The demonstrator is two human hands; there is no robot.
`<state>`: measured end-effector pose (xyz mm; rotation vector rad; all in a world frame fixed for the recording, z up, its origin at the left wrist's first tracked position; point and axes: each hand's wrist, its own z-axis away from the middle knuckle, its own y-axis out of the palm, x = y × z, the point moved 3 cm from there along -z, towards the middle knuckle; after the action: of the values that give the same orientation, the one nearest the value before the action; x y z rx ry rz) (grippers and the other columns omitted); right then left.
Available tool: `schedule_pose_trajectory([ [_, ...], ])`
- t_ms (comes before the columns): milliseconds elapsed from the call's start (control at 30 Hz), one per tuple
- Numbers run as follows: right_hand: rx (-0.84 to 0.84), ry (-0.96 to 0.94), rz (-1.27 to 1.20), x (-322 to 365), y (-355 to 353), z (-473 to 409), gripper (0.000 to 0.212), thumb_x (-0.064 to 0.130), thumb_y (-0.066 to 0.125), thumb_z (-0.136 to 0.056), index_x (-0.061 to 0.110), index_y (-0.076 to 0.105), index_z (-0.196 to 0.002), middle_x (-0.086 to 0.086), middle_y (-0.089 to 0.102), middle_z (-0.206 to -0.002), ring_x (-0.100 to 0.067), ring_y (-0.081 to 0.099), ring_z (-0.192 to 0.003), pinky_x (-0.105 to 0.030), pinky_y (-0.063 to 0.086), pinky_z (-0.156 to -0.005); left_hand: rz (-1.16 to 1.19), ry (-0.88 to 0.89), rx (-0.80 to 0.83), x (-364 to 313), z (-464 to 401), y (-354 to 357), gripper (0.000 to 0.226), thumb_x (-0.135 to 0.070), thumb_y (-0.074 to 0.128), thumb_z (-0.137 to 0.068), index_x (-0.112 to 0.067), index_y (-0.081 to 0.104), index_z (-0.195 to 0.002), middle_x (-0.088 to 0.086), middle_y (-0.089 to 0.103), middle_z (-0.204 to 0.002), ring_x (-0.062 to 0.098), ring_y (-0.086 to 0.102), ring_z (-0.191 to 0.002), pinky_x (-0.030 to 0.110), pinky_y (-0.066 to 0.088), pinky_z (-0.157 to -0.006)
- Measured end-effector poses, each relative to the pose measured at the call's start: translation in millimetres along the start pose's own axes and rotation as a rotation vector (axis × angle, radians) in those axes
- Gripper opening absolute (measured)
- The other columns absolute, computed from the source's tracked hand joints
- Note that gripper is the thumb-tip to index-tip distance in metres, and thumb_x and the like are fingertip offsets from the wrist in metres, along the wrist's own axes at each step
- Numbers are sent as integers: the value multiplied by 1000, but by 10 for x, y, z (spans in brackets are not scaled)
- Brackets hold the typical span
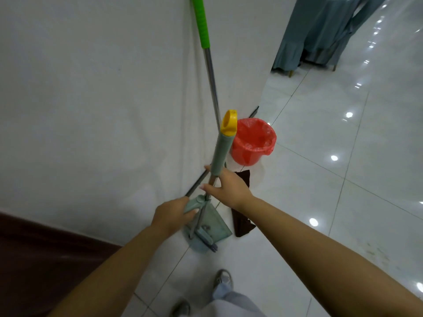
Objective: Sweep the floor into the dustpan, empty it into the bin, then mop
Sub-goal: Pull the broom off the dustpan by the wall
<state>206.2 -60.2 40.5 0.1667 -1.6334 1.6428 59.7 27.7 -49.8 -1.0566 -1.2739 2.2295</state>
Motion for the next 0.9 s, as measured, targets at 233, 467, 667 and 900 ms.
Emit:
schedule_pose_trajectory([
  [233,-42,80,70,220,56,219,31,51,58,-87,24,62,-102,1,69,-96,-19,66,-89,-43,55,-78,-35,81,6,42,261,-170,32,-57,47,-90,-24,47,-87,-4,57,-81,21,58,-77,31,42,-63],
  [467,64,124,-128,367,26,481,33,19,67,-85,16,62,-117,-3,65,-108,-16,60,-95,-36,52,-89,-64,195,-3,101,406,-188,38,-57,49,-88,-20,50,-89,1,64,-87,25,61,-80,32,44,-63],
  [667,90,841,-937,216,268,704,37,26,45,-99,0,49,-124,-22,63,-98,-30,66,-74,-43,60,-73,-73,228,-39,223,433,-133,37,-52,50,-90,-15,53,-95,5,65,-88,27,62,-79,34,46,-64],
  [900,197,1044,-1390,118,828,604,31,26,60,-93,-1,55,-106,-24,60,-103,-29,72,-63,-32,60,-49,-74,303,-62,314,516,160,36,-49,55,-89,-14,57,-96,5,68,-89,27,65,-80,28,40,-59],
])
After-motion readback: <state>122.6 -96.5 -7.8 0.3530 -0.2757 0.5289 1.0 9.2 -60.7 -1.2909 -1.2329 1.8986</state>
